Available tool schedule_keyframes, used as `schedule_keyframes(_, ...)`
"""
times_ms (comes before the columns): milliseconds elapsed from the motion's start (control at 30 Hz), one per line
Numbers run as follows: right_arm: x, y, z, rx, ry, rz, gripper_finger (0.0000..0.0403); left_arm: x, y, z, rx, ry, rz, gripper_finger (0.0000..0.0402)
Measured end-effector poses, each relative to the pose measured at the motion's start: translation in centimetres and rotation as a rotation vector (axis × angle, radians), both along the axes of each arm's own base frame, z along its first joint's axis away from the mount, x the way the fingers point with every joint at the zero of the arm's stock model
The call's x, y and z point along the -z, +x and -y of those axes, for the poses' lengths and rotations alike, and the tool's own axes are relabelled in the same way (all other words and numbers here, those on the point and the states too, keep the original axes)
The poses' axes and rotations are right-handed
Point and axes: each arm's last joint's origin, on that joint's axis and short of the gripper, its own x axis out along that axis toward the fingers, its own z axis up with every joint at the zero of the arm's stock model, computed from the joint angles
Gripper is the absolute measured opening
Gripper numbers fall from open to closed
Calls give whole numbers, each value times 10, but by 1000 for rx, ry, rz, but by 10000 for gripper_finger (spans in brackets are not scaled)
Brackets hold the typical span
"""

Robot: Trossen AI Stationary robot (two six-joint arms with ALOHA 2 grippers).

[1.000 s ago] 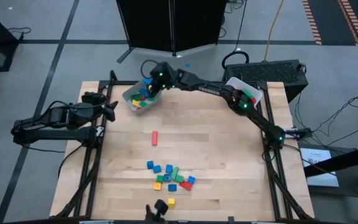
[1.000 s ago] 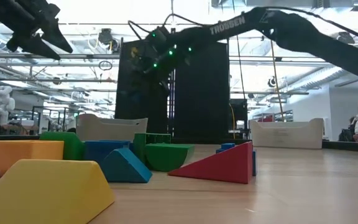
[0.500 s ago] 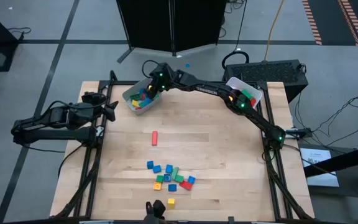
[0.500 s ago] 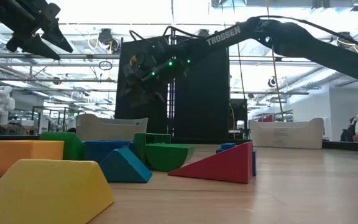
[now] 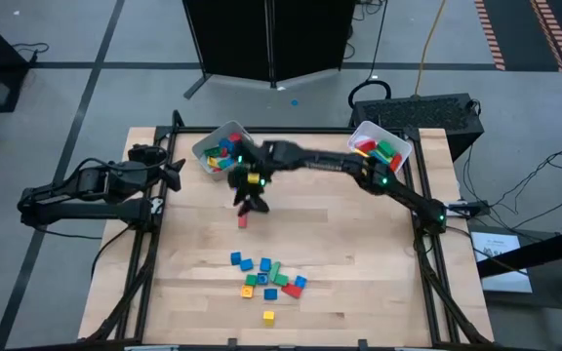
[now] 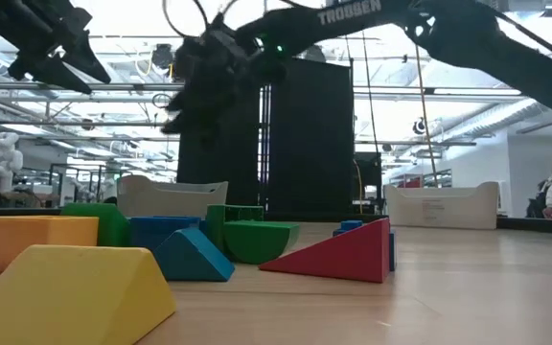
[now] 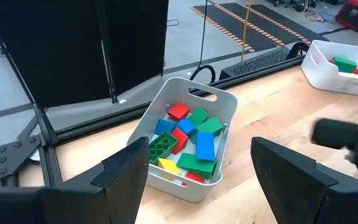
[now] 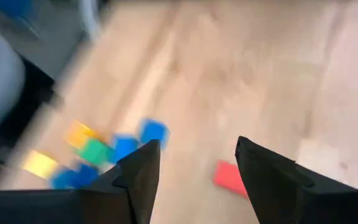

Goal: Sort blocks by size
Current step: Put the rectangular red block into the white bin

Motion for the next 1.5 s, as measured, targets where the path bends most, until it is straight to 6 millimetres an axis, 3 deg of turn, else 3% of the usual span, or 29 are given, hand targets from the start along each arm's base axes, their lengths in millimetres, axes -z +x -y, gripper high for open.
schedule_keyframes(200,42,16,-48,-53,-465,-35,203,0,0,0,8,10,-13,281)
schedule_keyframes(400,52,30,-62,-53,-765,54,203,1,0,1,28,-5,-23,281)
schedule_keyframes(700,58,27,-42,-13,-709,8,203,5,-2,2,55,-37,-57,281)
schedule_keyframes(867,86,31,-38,68,-641,-64,203,5,-2,2,55,-37,-57,281)
schedule_keyframes(933,89,30,-40,89,-621,-95,203,5,-2,2,55,-38,-57,281)
schedule_keyframes(1133,96,18,-46,158,-594,-286,203,5,-2,2,56,-38,-55,281)
schedule_keyframes(1333,91,-6,-48,308,-503,-582,203,5,-2,2,57,-38,-55,281)
schedule_keyframes(1500,84,-14,-51,466,-433,-682,203,5,-2,2,67,-45,-54,281)
